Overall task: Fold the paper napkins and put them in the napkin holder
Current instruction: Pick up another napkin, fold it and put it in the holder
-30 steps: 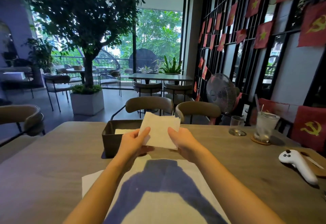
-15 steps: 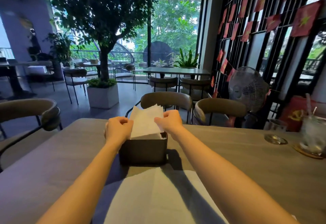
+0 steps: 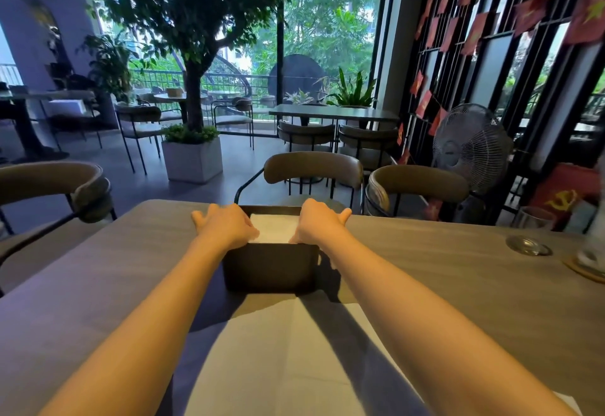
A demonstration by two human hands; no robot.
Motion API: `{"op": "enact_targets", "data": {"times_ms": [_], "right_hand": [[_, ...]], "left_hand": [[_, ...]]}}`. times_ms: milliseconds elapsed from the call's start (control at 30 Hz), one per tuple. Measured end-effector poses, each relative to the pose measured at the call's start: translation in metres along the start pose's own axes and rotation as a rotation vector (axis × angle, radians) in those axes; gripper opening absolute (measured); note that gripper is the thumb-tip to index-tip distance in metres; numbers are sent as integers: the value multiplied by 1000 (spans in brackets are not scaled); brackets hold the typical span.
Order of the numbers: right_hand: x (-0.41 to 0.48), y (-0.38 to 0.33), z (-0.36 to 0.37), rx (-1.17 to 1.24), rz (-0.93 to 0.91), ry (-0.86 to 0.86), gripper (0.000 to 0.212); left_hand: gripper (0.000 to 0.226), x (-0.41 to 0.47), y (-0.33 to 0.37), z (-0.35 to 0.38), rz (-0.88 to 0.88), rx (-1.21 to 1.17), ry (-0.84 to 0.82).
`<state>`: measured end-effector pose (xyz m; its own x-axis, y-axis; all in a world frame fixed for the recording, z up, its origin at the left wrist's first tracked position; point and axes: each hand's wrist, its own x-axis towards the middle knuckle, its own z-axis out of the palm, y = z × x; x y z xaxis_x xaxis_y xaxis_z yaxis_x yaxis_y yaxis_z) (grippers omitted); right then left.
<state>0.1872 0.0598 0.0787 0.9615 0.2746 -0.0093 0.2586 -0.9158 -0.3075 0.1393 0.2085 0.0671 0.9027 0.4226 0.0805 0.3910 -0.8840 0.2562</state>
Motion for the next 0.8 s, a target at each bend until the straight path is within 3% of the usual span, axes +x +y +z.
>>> {"op": "enact_targets", "data": {"times_ms": [100, 200, 300, 467, 667, 733, 800], "right_hand": [[2, -1, -1, -70, -41, -48, 14], [4, -2, -1, -91, -72, -73, 31], [4, 0, 3, -84, -107, 68, 39], [-3, 13, 3, -23, -211, 405, 29], [-33, 39, -10, 319, -187, 353, 24], [-50, 50, -18, 465, -168, 298, 24], [-68, 65, -27, 538, -137, 237, 29]], "left_hand": [[30, 1, -1, 1, -19, 6, -95], [37, 2, 0, 2, 0, 98, -126], [34, 2, 1, 3, -10, 93, -103], [38, -13, 1, 6, 31, -60, 267], [25, -58, 29, 7, 308, -403, 586], [20, -77, 43, 7, 437, -504, 521], [19, -97, 56, 8, 493, -590, 331]]}}
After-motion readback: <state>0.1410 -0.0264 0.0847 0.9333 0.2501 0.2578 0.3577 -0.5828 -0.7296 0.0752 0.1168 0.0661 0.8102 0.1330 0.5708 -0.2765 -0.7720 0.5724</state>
